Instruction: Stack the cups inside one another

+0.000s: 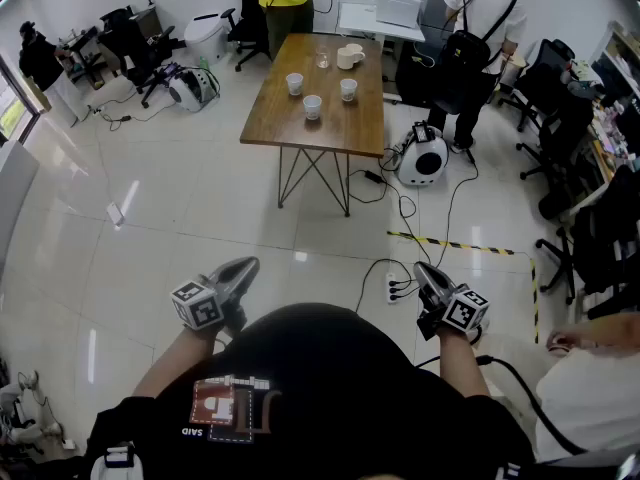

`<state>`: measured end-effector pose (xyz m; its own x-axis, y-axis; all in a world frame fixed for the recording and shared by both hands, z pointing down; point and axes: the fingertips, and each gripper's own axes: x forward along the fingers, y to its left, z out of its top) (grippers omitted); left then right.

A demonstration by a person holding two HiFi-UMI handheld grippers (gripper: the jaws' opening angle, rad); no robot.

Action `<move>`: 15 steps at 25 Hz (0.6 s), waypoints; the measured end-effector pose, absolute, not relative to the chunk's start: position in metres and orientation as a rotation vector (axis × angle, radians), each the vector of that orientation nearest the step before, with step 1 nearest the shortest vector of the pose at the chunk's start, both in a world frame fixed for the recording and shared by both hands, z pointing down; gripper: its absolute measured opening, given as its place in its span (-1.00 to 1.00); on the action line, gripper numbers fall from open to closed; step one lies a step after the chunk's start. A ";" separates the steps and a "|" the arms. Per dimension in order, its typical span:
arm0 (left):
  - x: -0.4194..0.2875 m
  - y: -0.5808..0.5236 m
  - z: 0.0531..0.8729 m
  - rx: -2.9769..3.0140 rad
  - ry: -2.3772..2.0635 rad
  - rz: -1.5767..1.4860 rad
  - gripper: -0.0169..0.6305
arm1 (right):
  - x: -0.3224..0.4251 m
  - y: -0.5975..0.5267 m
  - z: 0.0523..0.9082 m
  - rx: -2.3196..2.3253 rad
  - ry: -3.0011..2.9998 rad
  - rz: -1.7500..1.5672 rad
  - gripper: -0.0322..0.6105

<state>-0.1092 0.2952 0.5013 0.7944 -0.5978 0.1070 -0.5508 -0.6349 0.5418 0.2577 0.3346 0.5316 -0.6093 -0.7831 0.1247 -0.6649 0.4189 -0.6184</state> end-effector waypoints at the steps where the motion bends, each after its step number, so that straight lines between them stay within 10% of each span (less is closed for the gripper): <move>1: -0.104 0.297 0.502 2.416 -0.847 -0.108 -0.94 | 0.262 0.337 0.533 -1.286 2.485 -0.958 -0.86; 15: -0.080 0.285 0.515 2.389 -0.836 -0.095 -0.94 | 0.286 0.326 0.552 -1.307 2.475 -0.997 -0.86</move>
<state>-0.0797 0.2854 0.5155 0.7993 -0.5879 0.1246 -0.5451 -0.6219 0.5623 0.2860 0.3259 0.5518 -0.6014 -0.7844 0.1516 -0.6706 0.3926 -0.6294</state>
